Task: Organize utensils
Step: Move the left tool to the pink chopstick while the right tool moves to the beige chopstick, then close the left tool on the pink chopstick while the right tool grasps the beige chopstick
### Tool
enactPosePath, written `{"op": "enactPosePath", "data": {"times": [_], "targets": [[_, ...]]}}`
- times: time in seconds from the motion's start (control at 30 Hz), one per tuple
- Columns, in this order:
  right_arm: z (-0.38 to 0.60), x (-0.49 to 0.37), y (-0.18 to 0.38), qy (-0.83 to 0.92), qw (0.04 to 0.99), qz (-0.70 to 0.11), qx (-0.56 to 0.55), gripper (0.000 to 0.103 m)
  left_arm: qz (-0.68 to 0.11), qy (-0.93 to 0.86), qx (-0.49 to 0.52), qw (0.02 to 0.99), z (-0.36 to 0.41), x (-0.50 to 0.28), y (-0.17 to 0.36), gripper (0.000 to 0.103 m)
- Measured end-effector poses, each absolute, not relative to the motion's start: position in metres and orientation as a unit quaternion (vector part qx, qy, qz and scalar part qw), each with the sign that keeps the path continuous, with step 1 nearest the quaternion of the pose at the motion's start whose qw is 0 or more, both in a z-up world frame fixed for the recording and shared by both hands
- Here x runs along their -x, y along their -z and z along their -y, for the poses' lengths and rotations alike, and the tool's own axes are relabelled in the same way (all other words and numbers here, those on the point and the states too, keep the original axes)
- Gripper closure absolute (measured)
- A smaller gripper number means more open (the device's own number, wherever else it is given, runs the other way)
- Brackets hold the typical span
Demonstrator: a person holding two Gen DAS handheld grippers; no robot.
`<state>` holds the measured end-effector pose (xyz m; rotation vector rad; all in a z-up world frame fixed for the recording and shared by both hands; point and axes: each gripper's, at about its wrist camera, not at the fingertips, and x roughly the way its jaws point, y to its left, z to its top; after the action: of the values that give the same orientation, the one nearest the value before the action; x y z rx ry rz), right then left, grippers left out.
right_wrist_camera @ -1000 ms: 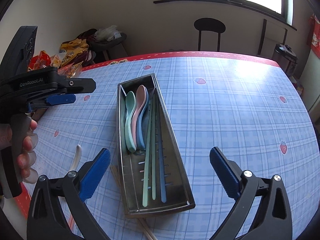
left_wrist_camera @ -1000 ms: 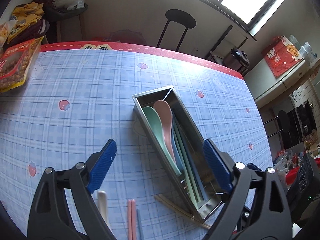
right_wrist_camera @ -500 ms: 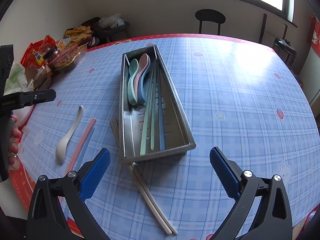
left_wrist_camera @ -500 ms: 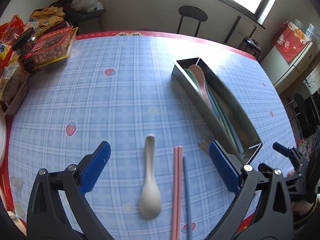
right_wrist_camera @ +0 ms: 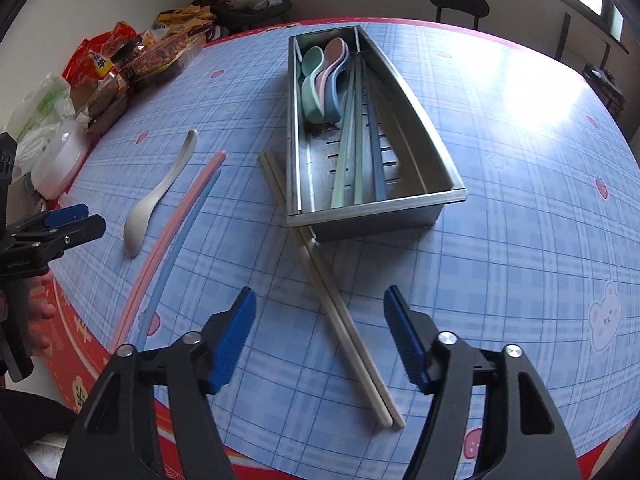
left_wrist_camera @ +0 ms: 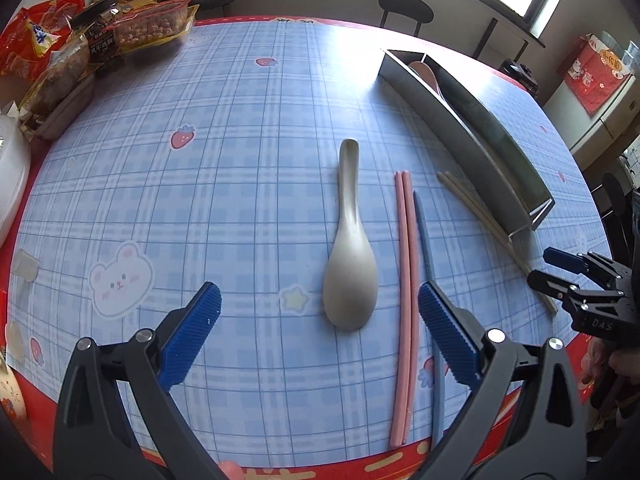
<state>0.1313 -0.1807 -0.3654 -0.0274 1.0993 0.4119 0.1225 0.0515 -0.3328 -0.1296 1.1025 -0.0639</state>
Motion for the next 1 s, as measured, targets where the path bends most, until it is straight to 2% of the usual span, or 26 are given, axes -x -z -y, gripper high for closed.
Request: {"op": "enactPosePath", "data": {"times": [0.07, 0.13, 0.4, 0.5, 0.53, 0.93, 1.0], "targets": [[0.175, -0.13, 0.365, -0.208, 0.829, -0.519, 0.016, 0.056, -0.523, 0.031, 0.06, 0.85, -0.049, -0.118, 0.334, 0.006], [0.169, -0.129, 0.364, -0.22, 0.827, -0.517, 0.025, 0.06, -0.523, 0.032, 0.064, 0.849, -0.048, -0.115, 0.336, 0.006], [0.165, -0.137, 0.369, -0.217, 0.823, -0.524, 0.038, 0.064, -0.523, 0.025, 0.064, 0.85, -0.052, -0.113, 0.335, 0.006], [0.164, -0.137, 0.369, -0.218, 0.823, -0.523, 0.038, 0.069, -0.524, 0.027, 0.063, 0.849, -0.052, -0.112, 0.336, 0.006], [0.164, -0.137, 0.369, -0.222, 0.821, -0.525, 0.037, 0.074, -0.524, 0.028, 0.063, 0.849, -0.052, -0.112, 0.336, 0.006], [0.165, -0.136, 0.37, -0.219, 0.82, -0.528, 0.027, 0.075, -0.533, 0.057, 0.034, 0.844, -0.029, -0.107, 0.346, 0.006], [0.162, -0.135, 0.371, -0.231, 0.812, -0.536, 0.016, 0.082, -0.534, 0.058, 0.032, 0.843, -0.027, -0.107, 0.348, 0.006]]}}
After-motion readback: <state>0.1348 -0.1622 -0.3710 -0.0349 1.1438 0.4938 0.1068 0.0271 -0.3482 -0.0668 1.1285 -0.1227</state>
